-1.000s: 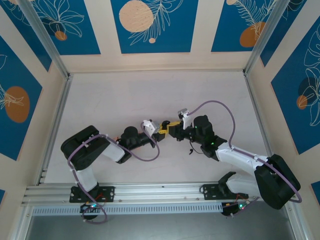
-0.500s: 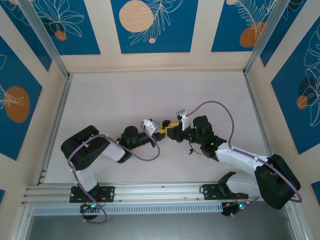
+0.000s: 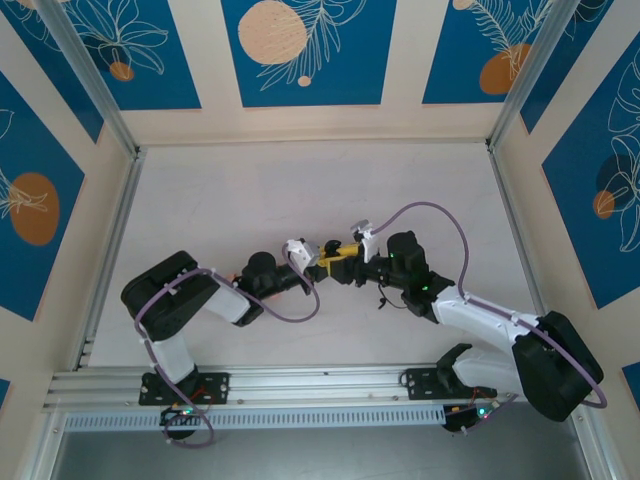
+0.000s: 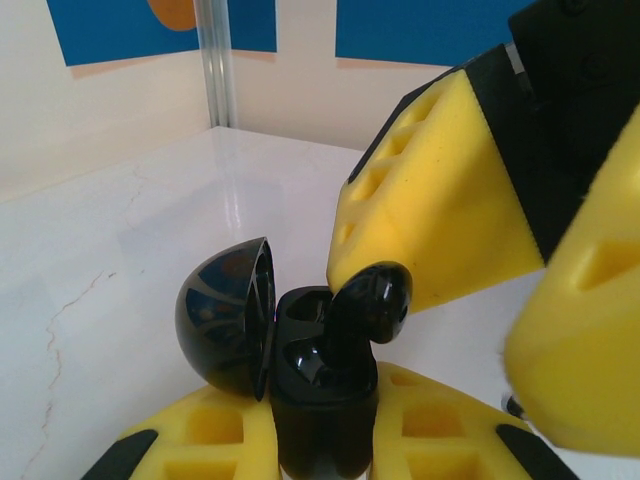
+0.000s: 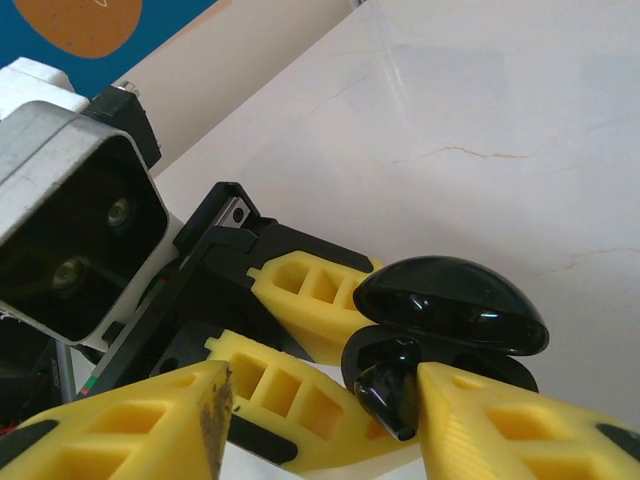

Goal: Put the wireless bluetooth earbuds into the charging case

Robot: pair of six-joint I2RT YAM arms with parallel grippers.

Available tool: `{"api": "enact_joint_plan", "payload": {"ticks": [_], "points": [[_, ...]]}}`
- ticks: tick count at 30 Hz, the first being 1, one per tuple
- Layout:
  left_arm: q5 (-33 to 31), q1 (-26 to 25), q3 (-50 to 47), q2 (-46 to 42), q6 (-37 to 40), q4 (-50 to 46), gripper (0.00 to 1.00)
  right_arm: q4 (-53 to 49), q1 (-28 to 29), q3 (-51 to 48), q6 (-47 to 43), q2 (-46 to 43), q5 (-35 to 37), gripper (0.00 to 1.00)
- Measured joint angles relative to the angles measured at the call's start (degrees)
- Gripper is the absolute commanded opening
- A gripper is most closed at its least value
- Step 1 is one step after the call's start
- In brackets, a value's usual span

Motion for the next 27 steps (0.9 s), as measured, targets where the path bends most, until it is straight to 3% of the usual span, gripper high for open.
{"api": "enact_joint_plan", "payload": {"ticks": [8,27], "points": [[0.22,0.00,0.04,-1.18,0.44,0.83,0.14,-2.29,0.13,1.27,0.02,-2.47,-1.11,0.64],[0.42,-0.02,0.04,-1.25,1.53,1.79,0.14,-7.08,-3.61,5.31,0.68,-6.36,-7.93,0.67]]}}
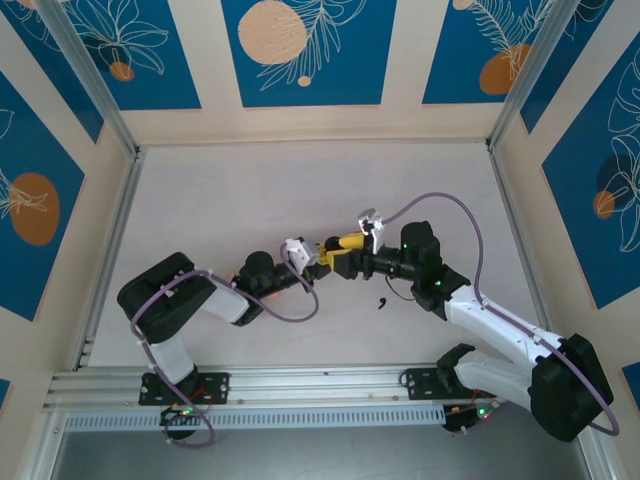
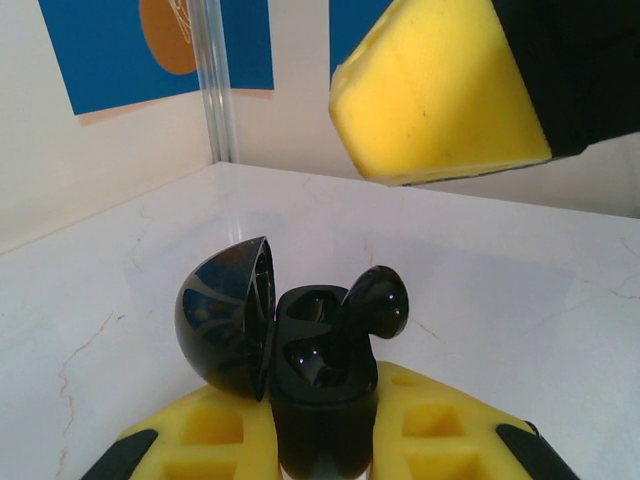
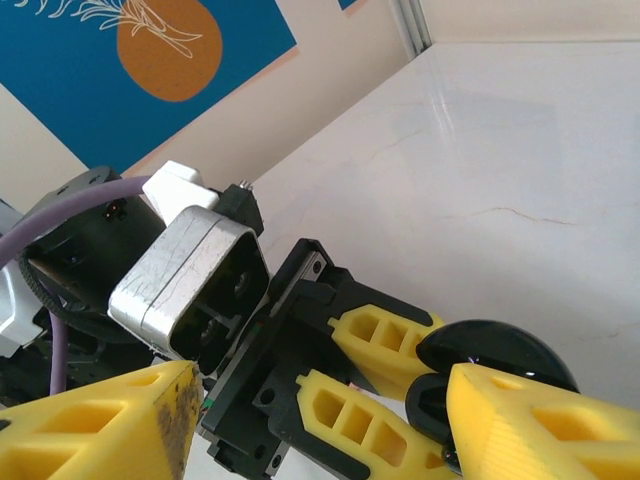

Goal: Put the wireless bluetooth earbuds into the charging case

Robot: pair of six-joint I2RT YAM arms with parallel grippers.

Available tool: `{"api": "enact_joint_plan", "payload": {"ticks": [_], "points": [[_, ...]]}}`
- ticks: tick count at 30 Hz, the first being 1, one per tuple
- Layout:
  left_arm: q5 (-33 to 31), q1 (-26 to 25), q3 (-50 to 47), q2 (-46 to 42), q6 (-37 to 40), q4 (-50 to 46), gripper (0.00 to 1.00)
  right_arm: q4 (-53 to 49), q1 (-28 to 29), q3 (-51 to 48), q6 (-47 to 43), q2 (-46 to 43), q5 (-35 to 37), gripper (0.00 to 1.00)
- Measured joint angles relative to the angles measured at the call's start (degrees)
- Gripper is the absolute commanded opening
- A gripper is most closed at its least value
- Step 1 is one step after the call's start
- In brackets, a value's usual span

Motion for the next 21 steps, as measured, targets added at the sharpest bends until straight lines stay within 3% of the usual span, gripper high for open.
{"api": "enact_joint_plan", "payload": {"ticks": [7,13,16,21], "points": [[0.28,0.00,0.00,-0.92,0.39,0.04,0.14,-5.60,-4.15,3.65,0.76,-0.02,-4.81,0.60],[0.44,0.02,-0.11,-1.33,0.39,0.22,0.15,-13.88,-11.06,7.82,0.83,0.72,-12.20,0.49],[0.44,0.02,-0.22,-1.64,0.39,0.33,0.15,-16.09,-14.78,8.90,1.33,2.99,-16.81,0.42],[0.46,0.00,-0.22,-1.66,0.39,0.48,0.15,-16.74,-19.26,9.05,3.69,8.96,-23.98,0.40]]}}
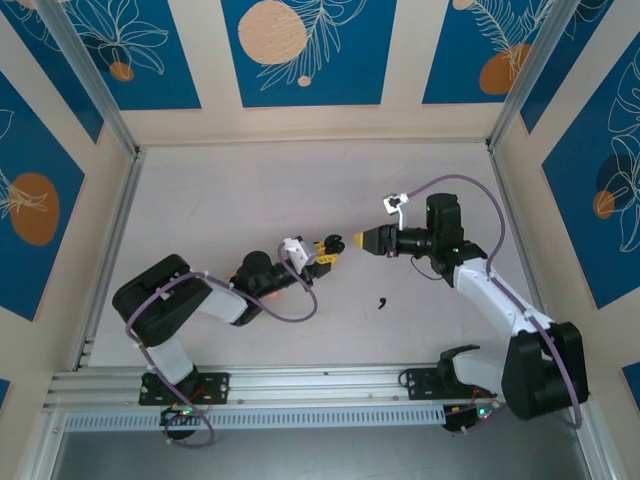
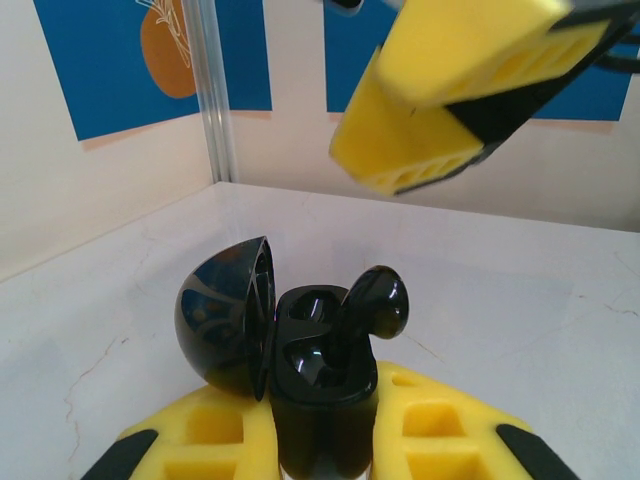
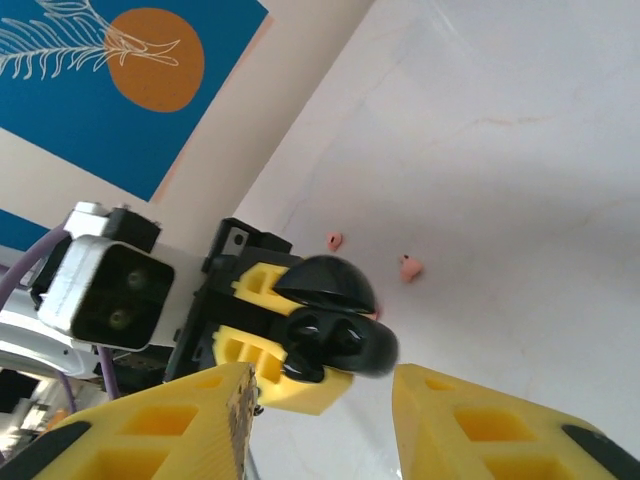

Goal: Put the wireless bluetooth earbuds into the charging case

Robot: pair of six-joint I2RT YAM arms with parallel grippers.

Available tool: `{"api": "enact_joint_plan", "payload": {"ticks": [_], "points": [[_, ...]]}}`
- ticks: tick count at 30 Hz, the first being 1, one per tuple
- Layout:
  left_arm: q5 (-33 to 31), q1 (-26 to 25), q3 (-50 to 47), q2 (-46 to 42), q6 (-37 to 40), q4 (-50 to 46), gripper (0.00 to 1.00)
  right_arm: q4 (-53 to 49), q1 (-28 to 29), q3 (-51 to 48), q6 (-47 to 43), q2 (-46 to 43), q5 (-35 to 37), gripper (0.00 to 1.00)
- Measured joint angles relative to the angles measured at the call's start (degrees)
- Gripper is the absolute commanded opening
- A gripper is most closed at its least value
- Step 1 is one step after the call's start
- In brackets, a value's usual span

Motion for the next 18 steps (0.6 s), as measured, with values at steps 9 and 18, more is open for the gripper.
{"api": "enact_joint_plan", "payload": {"ticks": [9,18], "points": [[0.02,0.00,0.00,0.00,0.00,0.00,0.15,0.46,2.05,0.20,2.38,5.18,-5.57,0.32],[0.20,0.00,0.00,0.00,0.00,0.00,0.15,1.99,3.02,0.85,3.23,6.34,-6.32,0.21]]}}
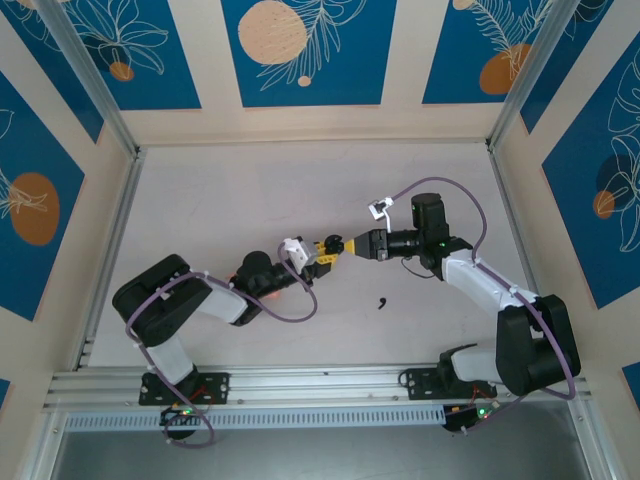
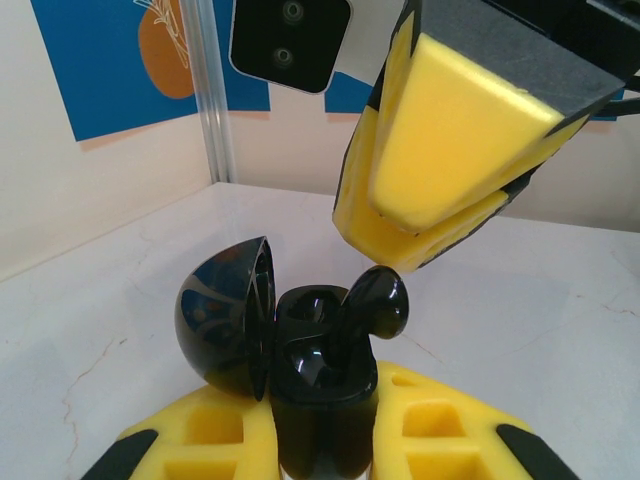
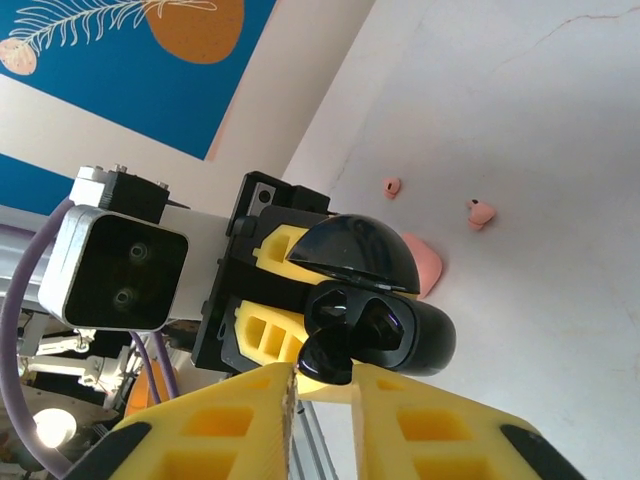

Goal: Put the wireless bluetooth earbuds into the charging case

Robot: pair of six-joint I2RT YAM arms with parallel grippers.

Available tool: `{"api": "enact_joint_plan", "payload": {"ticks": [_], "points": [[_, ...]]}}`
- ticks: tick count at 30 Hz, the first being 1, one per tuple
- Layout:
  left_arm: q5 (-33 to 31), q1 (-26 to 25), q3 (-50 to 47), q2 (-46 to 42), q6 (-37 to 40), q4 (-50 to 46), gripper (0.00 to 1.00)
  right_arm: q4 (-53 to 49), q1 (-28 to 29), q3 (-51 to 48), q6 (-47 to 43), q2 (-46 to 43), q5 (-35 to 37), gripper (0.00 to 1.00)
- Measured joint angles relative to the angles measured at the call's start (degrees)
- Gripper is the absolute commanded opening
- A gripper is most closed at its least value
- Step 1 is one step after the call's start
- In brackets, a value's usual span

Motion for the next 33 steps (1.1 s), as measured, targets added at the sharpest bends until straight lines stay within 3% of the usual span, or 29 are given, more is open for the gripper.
{"api": "enact_joint_plan", "payload": {"ticks": [33], "points": [[0.20,0.02,0.00,-0.11,0.02,0.00,0.15,3.65,4.85,0.55,0.83,3.56,-2.01,0.12]]}}
